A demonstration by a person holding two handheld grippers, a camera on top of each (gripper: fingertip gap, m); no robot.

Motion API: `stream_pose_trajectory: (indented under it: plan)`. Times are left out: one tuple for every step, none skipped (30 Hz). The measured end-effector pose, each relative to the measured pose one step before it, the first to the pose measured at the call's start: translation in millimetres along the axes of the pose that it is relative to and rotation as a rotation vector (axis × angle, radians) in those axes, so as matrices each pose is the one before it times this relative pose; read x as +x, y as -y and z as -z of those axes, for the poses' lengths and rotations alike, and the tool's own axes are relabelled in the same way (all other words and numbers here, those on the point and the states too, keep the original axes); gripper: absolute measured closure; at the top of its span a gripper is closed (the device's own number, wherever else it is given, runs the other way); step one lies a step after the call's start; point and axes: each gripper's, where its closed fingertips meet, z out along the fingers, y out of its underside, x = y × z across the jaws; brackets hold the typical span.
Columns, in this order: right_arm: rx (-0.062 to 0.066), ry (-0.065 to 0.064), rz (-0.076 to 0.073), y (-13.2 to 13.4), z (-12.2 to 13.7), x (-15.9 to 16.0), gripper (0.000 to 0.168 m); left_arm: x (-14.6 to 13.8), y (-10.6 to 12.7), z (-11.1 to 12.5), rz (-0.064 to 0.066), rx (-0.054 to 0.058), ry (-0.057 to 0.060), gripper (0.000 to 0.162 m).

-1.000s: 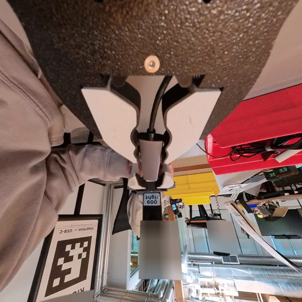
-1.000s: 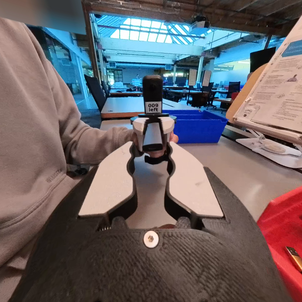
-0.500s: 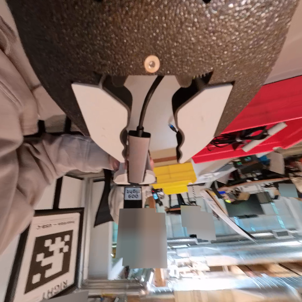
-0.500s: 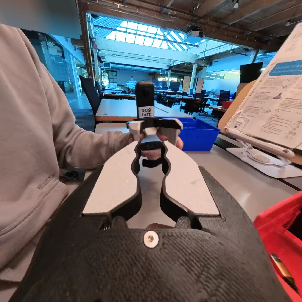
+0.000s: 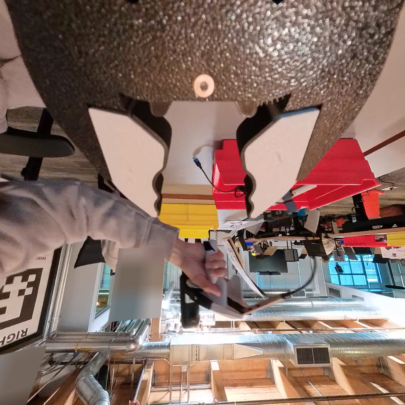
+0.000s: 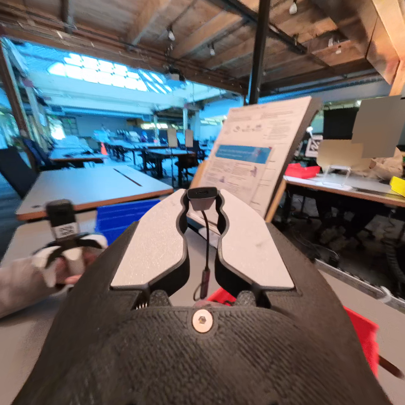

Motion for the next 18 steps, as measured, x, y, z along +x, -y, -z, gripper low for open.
stream_pose_trajectory:
  plan:
    - [-0.0307, -0.0377, 0.0017, -6.29, -6.93, 16.75, 0.144, -0.71, -1.38, 0.6, -0.0079, -0.0103, 0.0021, 0.089]
    - [0.0086, -0.0068, -0.0293, -2.07, -4.92, 13.07, 0.144, -0.94, -1.01, 0.83, -0.007, -0.009, 0.0029, 0.09]
    - [0.0374, 0.0324, -0.0548, 2.81, -2.32, 8.12, 0.144, -1.42, -0.72, 0.93, -0.0031, -0.0073, 0.005, 0.09]
    - [0.0175, -0.0107, -0.0411, 0.23, -1.07, 12.88, 0.144, -1.61, -0.44, 1.09, 0.0023, -0.003, 0.0047, 0.09]
    - [-0.0268, -0.0517, -0.0063, -6.53, -1.11, 16.96, 0.144, -1.07, 0.27, 1.13, 0.0065, 0.0051, 0.0013, 0.09]
    - [0.0147, -0.0238, -0.012, -0.28, 0.07, 9.87, 0.144, -0.86, 0.93, 1.08, 0.0081, 0.0101, -0.0005, 0.091]
    - [0.075, 0.0573, -0.0437, 11.6, 2.95, -4.35, 0.144, -1.14, 0.79, 0.99, 0.0076, 0.0078, 0.0008, 0.091]
    - [0.0605, 0.0438, -0.0489, 12.41, 3.11, -4.32, 0.145, -1.41, 0.13, 0.98, 0.0055, 0.0027, 0.0032, 0.091]
    - [0.0285, -0.0222, 0.0002, 7.9, 2.23, 3.11, 0.145, -1.58, -0.4, 1.04, 0.0036, 0.0011, 0.0044, 0.091]
    - [-0.015, -0.0356, 0.0301, 1.2, 1.29, 5.75, 0.145, -1.51, -0.47, 0.85, 0.0047, 0.0031, 0.0043, 0.092]
    - [-0.0113, 0.0026, 0.0173, 1.29, 1.19, 1.18, 0.144, -1.28, -0.66, 0.3, 0.0077, 0.0042, 0.0017, 0.092]
    - [-0.0107, 0.0043, -0.0041, 0.7, 1.08, 0.88, 0.145, -0.73, -1.34, -0.09, 0.0104, 0.0026, -0.002, 0.092]
    - [-0.0362, -0.0157, -0.0106, -4.7, -0.04, 4.17, 0.144, -0.46, -1.97, -0.15, 0.0104, -0.0008, -0.0027, 0.092]
    - [-0.0705, -0.0086, -0.0027, -12.45, -1.91, 4.31, 0.145, -0.47, -2.27, -0.21, 0.0063, -0.0038, -0.0012, 0.092]
    - [-0.0914, -0.0149, 0.0001, -18.58, -3.97, 6.75, 0.145, -0.11, -2.19, -0.45, 0.0016, -0.0053, -0.0016, 0.092]
    - [-0.0963, -0.0231, -0.0093, -22.3, -6.46, 9.04, 0.145, 0.41, -1.96, -0.59, 0.0007, -0.0062, -0.0043, 0.092]
    - [-0.089, -0.0166, -0.0128, -22.38, -8.27, 7.91, 0.145, 0.44, -1.94, -0.86, 0.0029, -0.007, -0.0045, 0.092]
    - [-0.0706, -0.0011, 0.0096, -19.28, -9.21, 4.01, 0.144, 0.58, -1.88, -1.12, 0.0039, -0.0067, -0.0034, 0.092]
